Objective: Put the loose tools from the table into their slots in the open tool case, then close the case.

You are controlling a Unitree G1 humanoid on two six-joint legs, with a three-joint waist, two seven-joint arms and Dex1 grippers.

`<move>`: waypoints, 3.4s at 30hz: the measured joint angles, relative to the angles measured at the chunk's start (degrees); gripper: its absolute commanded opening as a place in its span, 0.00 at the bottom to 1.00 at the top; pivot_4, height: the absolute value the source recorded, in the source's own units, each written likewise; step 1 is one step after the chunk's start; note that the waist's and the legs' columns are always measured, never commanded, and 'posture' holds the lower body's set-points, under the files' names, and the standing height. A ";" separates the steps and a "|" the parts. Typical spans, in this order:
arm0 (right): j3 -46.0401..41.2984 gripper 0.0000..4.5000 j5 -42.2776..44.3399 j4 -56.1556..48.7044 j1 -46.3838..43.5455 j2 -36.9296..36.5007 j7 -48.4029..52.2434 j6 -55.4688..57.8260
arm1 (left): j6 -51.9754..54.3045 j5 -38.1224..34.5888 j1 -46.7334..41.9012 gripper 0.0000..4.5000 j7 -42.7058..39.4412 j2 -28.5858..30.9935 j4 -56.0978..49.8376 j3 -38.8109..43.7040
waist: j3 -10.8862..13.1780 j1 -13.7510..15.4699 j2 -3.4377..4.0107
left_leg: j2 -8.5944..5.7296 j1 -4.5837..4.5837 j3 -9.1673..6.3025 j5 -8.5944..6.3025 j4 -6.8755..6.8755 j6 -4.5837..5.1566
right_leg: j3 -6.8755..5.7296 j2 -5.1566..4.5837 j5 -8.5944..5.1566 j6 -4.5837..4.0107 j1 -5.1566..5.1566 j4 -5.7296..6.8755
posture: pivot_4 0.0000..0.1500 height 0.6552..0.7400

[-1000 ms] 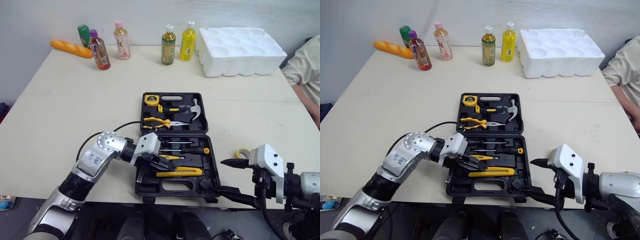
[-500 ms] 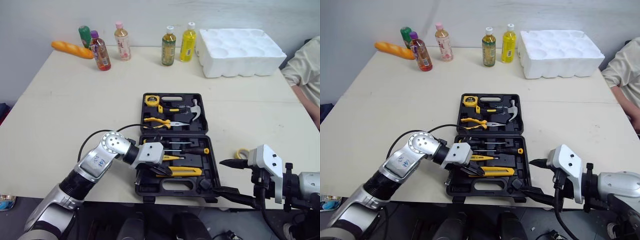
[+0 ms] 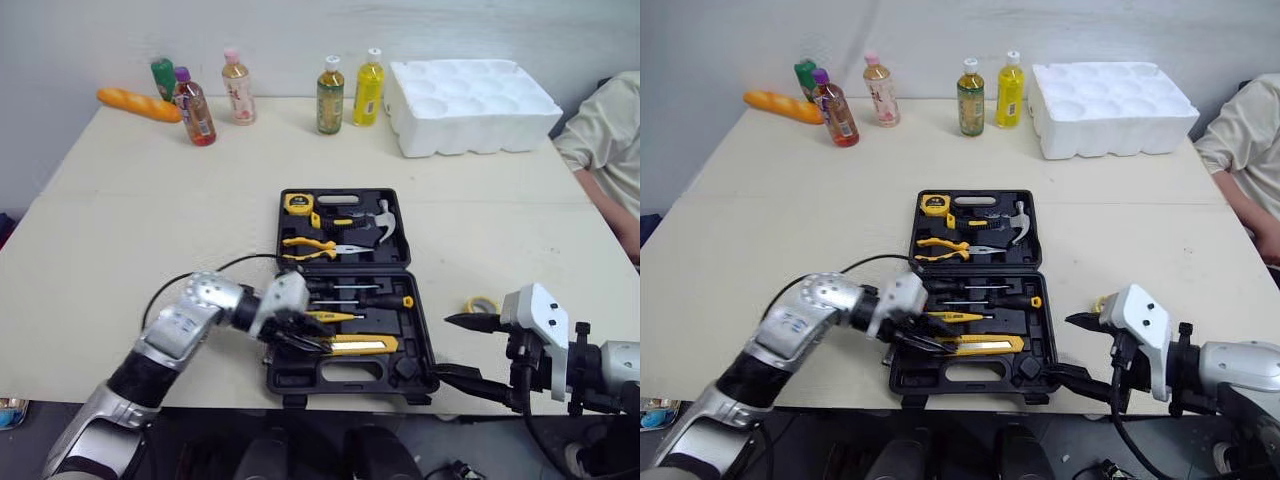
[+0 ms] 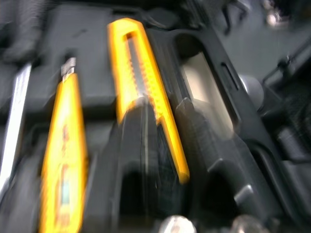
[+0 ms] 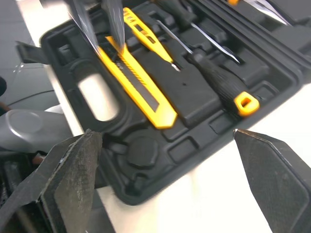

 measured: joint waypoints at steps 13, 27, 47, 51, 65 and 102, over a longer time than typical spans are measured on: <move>-20.25 1.00 -12.09 26.62 7.92 -4.36 13.64 -9.06 | 10.97 -11.40 17.38 1.00 13.19 13.23 3.34 39.84 | 0.02 0.08 0.01 | -0.02 -0.14 0.10 -0.02 -0.10 0.05 | 0.10 -0.05 -0.01 -0.01 -0.27 0.08 | 1.00 1.00; -19.73 1.00 -18.18 39.70 5.16 -3.59 14.83 -16.99 | -1.34 -3.82 23.85 1.00 15.19 16.55 11.36 44.22 | 0.07 -0.02 0.11 | -0.02 -0.20 0.17 -0.05 -0.42 0.01 | 0.11 -0.17 0.01 -0.05 -0.40 -0.12 | 1.00 1.00; 21.26 1.00 -22.71 26.94 -23.85 -21.18 25.97 -16.78 | 6.49 -12.87 -3.78 1.00 4.20 7.55 -13.52 13.41 | 0.16 -0.12 0.22 | -0.02 -0.46 0.24 0.18 0.08 -0.41 | 0.14 0.02 0.04 0.00 -0.49 -0.01 | 1.00 1.00; 29.92 1.00 -29.34 31.45 -30.51 -18.50 25.83 -20.20 | 4.91 -12.88 -5.59 1.00 3.71 3.99 -15.00 10.35 | 0.16 -0.07 0.23 | -0.02 -0.44 0.22 0.17 0.18 -0.38 | 0.15 0.02 0.04 0.02 -0.47 0.08 | 1.00 1.00; 36.68 1.00 -36.97 37.02 -33.44 -14.71 26.94 -23.57 | 2.23 -10.95 -6.31 1.00 5.11 0.29 -13.51 8.02 | 0.18 -0.05 0.26 | -0.01 -0.46 0.22 0.17 0.35 -0.40 | 0.15 0.03 0.04 0.01 -0.52 0.29 | 1.00 1.00; 37.46 0.01 -24.58 9.96 -30.66 -5.57 23.76 -10.73 | -0.11 -7.19 -1.04 1.00 0.71 4.27 -14.00 3.60 | 0.18 0.18 0.26 | -0.05 -0.52 0.13 0.08 0.48 -0.25 | 0.11 -0.04 0.04 0.01 -0.47 0.27 | 1.00 1.00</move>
